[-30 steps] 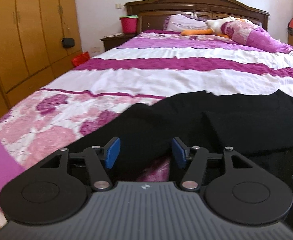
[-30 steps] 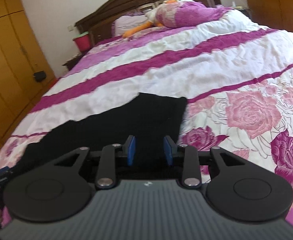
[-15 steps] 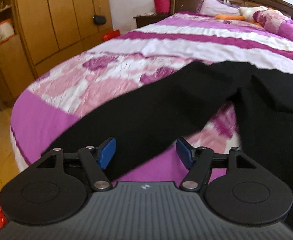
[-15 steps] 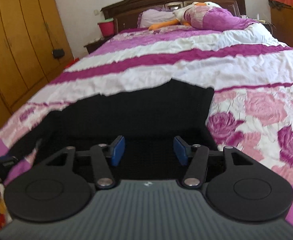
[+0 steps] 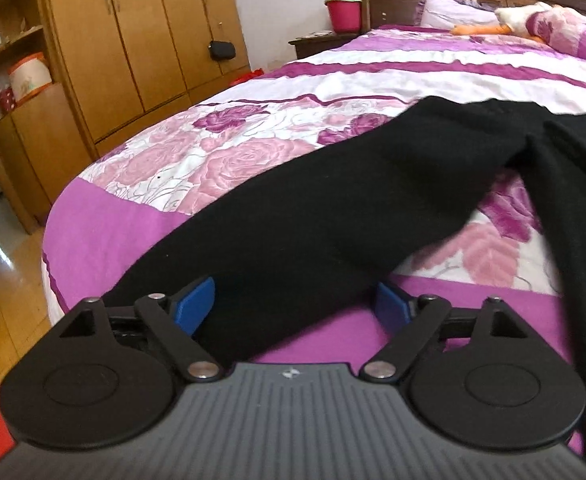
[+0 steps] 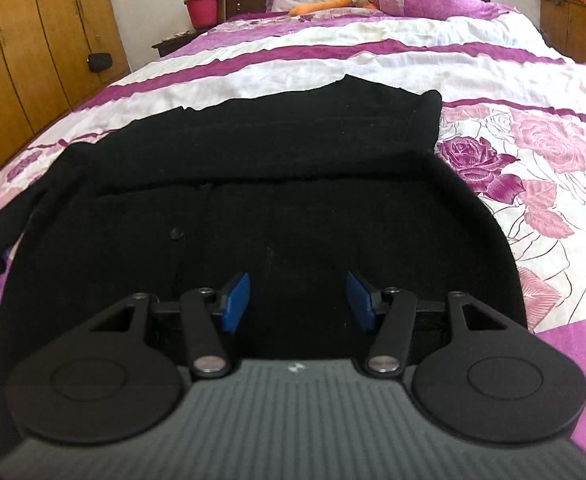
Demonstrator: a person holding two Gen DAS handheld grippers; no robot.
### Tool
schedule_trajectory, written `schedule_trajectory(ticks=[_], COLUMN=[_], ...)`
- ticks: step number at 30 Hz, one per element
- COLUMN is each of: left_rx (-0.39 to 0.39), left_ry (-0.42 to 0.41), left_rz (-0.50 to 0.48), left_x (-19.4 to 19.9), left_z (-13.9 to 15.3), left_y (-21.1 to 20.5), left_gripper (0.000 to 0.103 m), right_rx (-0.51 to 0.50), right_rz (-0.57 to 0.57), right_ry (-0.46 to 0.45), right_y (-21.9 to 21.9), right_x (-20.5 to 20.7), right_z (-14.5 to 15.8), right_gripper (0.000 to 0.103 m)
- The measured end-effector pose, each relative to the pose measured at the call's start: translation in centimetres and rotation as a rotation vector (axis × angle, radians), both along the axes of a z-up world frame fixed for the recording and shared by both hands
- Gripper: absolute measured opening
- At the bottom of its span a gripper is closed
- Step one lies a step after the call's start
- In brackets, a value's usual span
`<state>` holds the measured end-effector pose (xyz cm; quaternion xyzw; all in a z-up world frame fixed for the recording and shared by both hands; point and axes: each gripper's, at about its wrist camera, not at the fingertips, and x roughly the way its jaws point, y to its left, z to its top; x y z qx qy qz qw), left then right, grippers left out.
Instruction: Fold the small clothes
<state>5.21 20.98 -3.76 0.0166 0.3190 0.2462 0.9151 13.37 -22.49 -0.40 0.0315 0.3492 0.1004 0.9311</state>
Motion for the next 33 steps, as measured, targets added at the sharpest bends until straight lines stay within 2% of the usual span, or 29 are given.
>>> schedule_trajectory(ticks=[5,6,7,8,10,13,17,22,28,33], left_rx=[-0.013,-0.005,0.002,0.007,0.021,-0.011,-0.049,-0.041,-0.037,-0.095], left_ry=[-0.028,-0.048,-0.066,-0.076,-0.096,-0.127,-0.204,-0.323,-0.449,-0.5], left_rz=[0.027,0.044,0.053,0.051,0.064,0.077,0.078,0.02,-0.105,-0.236], left_x=[0.6,0.5,0.5,0.4,0.3,0.3,0.1,0.5,0.9,2.0], left_z=[-0.4,-0.4,-0.4,-0.2,0.3,1.1,2.9,6.6,11.1,13.7], left_y=[1.2,1.3,1.3,1.3,1.2,1.7,2.2,1.3,-2.1,-6.5], left_gripper=[0.093,0.087,0.073,0.066,0.035,0.017,0.014,0.014,0.013,0.013], right_rx=[0.047,0.054,0.057,0.06,0.064,0.084,0.114,0.153,0.177,0.191], right_rz=[-0.023,-0.028,-0.03,-0.032,-0.033,-0.034,-0.037,-0.036,-0.039,-0.05], right_ry=[0.003,0.002,0.001,0.0,0.0,0.0,0.001,-0.007,-0.017,-0.026], right_y=[-0.6,-0.6,-0.6,-0.6,-0.6,-0.8,-1.1,-1.4,-1.9,-2.4], right_x=[0.0,-0.1,-0.1,-0.1,-0.2,-0.3,-0.4,-0.7,-1.1,-1.4], right_z=[-0.4,-0.5,-0.5,-0.5,-0.4,-0.2,-0.2,0.1,0.3,0.5], right_gripper=[0.056,0.056,0.056,0.056,0.056,0.056,0.056,0.056,0.056,0.056])
